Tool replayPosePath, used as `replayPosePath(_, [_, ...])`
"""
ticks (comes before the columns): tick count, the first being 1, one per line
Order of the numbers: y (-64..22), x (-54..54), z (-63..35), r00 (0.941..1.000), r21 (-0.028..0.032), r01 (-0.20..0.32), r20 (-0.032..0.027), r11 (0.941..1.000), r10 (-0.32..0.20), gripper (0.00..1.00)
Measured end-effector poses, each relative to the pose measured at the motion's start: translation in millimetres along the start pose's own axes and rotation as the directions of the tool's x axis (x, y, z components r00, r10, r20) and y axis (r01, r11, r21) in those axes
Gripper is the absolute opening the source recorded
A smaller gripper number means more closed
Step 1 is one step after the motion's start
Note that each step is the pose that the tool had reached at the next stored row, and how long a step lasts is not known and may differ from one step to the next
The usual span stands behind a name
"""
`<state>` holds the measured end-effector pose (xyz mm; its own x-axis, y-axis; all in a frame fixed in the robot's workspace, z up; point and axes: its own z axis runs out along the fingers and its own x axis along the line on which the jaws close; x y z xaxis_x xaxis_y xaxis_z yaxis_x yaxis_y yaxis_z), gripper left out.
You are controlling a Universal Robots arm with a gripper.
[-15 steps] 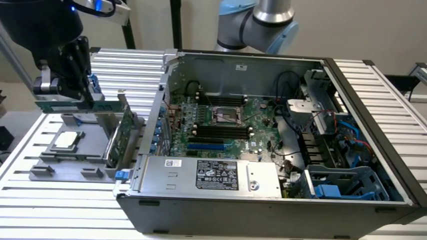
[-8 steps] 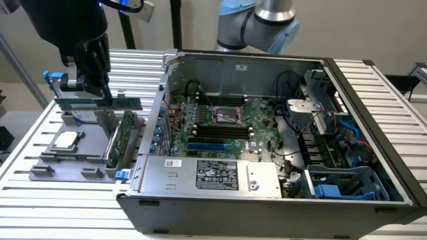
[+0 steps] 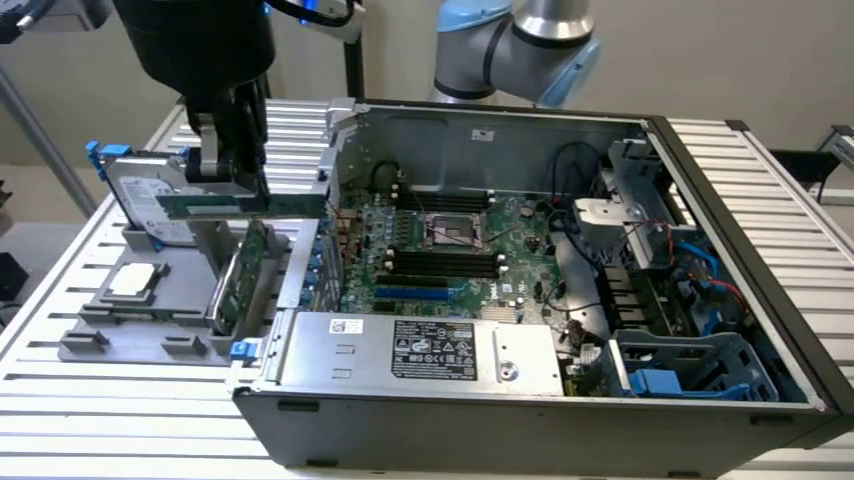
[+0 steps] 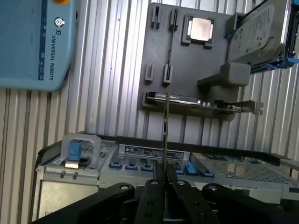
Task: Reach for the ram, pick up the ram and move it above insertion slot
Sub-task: 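Pick up the ram and move it above insertion slot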
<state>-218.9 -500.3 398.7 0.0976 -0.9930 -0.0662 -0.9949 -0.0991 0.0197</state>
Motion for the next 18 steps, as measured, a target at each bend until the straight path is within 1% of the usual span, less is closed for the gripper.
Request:
replayPosePath(11, [-49.6, 4.9, -1.3, 0.9998, 0.002, 0.0, 0.0204, 1.0, -0.001, 0.13])
replayPosePath(15, [-67.6, 6.6, -1.8, 0.9997, 0.0025, 0.001, 0.0259, 1.0, -0.001, 0.13])
replayPosePath(18, [-81.3, 8.0, -2.1, 0.9996, 0.0027, 0.001, 0.0279, 1.0, -0.001, 0.13])
